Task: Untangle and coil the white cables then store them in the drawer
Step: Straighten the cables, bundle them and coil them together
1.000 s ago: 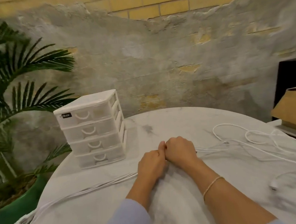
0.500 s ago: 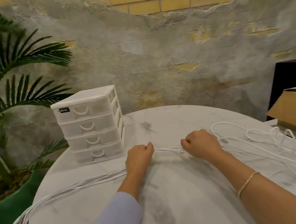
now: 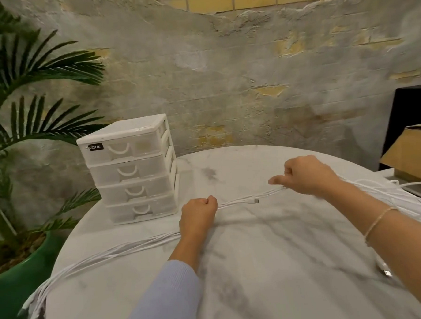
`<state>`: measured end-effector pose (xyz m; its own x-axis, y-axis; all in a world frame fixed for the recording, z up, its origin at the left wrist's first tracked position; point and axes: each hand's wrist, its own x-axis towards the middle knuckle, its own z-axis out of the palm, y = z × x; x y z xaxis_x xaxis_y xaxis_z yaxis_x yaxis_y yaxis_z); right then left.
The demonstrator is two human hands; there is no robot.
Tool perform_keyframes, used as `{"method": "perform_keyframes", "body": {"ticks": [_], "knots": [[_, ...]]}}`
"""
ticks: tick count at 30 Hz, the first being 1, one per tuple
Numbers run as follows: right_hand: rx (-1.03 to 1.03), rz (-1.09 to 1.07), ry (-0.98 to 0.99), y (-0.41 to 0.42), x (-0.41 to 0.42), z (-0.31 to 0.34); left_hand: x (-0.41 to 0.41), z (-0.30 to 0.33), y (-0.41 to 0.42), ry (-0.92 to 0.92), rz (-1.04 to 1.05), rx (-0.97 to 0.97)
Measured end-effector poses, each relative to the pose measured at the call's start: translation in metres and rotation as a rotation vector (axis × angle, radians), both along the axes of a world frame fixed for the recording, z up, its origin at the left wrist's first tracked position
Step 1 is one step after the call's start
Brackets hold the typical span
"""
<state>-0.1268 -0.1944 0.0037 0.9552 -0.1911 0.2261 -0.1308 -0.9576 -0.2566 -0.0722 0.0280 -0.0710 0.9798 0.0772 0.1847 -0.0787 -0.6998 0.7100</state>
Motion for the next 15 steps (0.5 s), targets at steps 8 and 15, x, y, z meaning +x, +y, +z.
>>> {"method": "perform_keyframes", "body": {"ticks": [8, 15], "knots": [[0.545, 0.299, 0.24, -0.039, -0.019, 0.02, -0.002, -0.001, 0.0, 0.006, 0.011, -0.028], [0.548, 0.179, 0.189, -0.045, -0.005, 0.029, 0.001, -0.003, 0.0, -0.002, 0.008, -0.024]]}}
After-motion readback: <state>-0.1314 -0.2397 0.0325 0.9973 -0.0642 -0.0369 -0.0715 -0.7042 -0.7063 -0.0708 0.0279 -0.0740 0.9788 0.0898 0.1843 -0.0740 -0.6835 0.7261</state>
